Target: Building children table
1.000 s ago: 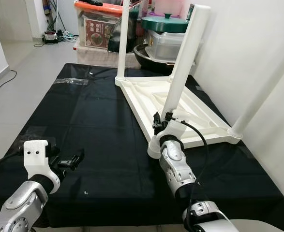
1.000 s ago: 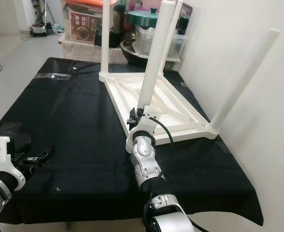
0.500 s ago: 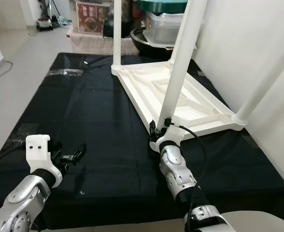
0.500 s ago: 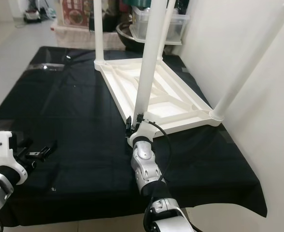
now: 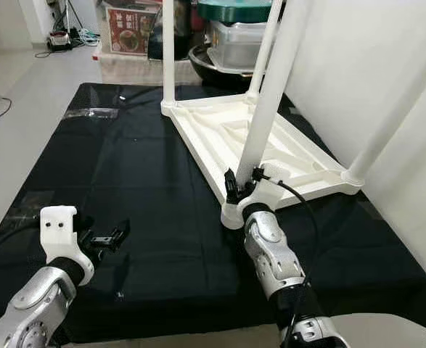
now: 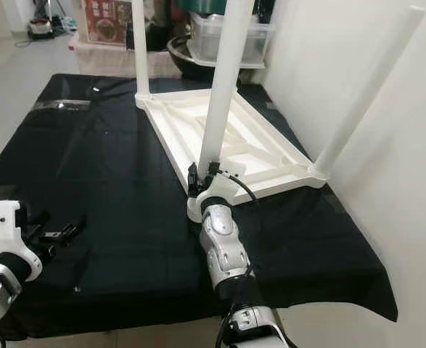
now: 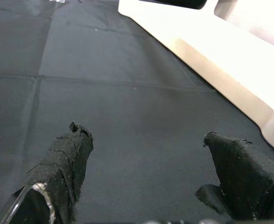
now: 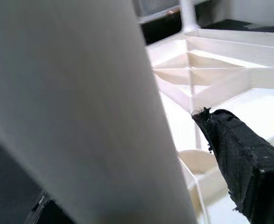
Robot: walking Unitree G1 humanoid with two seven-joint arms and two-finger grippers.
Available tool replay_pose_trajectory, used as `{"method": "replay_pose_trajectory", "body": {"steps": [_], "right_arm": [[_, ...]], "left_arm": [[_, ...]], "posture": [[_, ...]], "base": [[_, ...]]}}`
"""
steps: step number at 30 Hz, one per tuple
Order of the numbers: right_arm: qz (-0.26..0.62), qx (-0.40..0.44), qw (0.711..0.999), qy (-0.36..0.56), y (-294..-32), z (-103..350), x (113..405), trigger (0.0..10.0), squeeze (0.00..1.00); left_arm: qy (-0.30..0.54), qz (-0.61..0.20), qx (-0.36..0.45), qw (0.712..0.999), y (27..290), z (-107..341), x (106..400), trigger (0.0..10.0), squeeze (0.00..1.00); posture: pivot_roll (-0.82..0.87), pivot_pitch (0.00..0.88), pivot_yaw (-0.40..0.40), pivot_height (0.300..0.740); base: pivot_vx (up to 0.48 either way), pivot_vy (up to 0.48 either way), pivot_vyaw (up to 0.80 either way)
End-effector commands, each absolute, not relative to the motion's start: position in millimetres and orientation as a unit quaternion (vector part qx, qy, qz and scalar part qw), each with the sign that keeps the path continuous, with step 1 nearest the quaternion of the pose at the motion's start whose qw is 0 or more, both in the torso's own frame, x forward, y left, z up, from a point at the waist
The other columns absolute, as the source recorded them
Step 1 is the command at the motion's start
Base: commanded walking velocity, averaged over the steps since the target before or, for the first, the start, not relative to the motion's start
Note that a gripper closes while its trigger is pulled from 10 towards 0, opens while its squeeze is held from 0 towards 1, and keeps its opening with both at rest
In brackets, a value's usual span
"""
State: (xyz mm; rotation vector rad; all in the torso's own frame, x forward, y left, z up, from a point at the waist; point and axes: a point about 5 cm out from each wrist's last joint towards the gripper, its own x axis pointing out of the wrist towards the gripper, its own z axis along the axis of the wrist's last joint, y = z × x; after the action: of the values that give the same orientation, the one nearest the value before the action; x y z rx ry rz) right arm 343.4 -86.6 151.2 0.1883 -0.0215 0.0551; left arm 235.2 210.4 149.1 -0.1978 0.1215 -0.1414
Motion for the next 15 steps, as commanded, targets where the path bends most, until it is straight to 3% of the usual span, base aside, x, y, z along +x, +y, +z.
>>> {"method": "replay_pose_trajectory", "body": {"steps": [1,15], "right_arm": [[0.044,0.099,0.994,-0.011,-89,157,342,10.0,0.00],[0.093,0.079,0.992,-0.043,-106,198,357,10.0,0.00]], "left_arm": [[0.077,-0.076,-0.101,0.989,207,142,236,10.0,0.00],[0.076,-0.083,-0.097,0.989,206,143,238,10.0,0.00]], "posture": [[0.11,0.000,-0.086,0.740],[0.10,0.000,-0.082,0.740]], "base": [[0.000,0.000,0.00],[0.000,0.000,0.00]]}}
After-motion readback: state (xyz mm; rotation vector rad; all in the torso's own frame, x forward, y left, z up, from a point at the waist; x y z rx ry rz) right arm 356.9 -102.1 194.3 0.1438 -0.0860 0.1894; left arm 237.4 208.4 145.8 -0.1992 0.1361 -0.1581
